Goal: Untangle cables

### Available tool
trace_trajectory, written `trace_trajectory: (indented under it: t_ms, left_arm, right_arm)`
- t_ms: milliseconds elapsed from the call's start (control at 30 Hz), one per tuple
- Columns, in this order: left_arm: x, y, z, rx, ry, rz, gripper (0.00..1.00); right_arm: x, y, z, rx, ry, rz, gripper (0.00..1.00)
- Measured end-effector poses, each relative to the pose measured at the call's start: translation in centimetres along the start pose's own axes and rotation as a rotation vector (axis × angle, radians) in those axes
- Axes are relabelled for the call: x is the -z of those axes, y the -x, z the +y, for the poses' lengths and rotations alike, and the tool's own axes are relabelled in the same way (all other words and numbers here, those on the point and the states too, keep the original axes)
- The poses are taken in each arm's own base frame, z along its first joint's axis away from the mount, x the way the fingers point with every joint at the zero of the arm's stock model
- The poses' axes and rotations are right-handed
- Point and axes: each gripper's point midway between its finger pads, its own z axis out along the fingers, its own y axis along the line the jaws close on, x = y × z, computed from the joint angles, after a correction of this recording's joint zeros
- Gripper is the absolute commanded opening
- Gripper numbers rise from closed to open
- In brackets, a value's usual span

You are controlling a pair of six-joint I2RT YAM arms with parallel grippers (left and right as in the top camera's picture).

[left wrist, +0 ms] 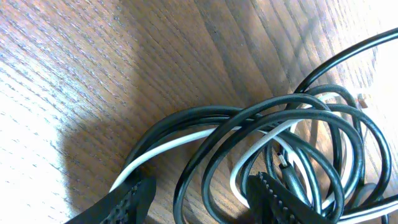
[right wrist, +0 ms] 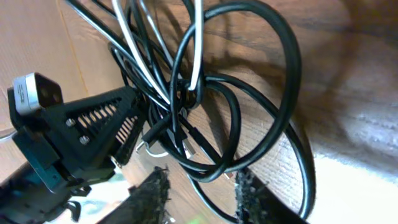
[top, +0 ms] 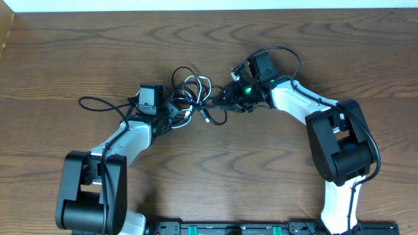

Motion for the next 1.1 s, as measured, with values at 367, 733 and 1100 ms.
trace_trajectory:
  t_ms: [367,733,1100]
  left_arm:
    - [0.0,0.0,0.0,0.000,0.000,0.000,0.55]
    - [0.0,0.0,0.1,0.000,0.003,0.001,0.55]
    - [0.0,0.0,0.1,0.000,0.003,0.001,0.55]
  right_arm:
    - [-0.8,1.6,4.5,0.076,0.134,-0.073,0.14]
    - [-2.4,3.4,5.8,0.254,0.196,-0.161,0.44]
    - [2.1,7.7,-1.0,0.100,0.080,-0.240,0.55]
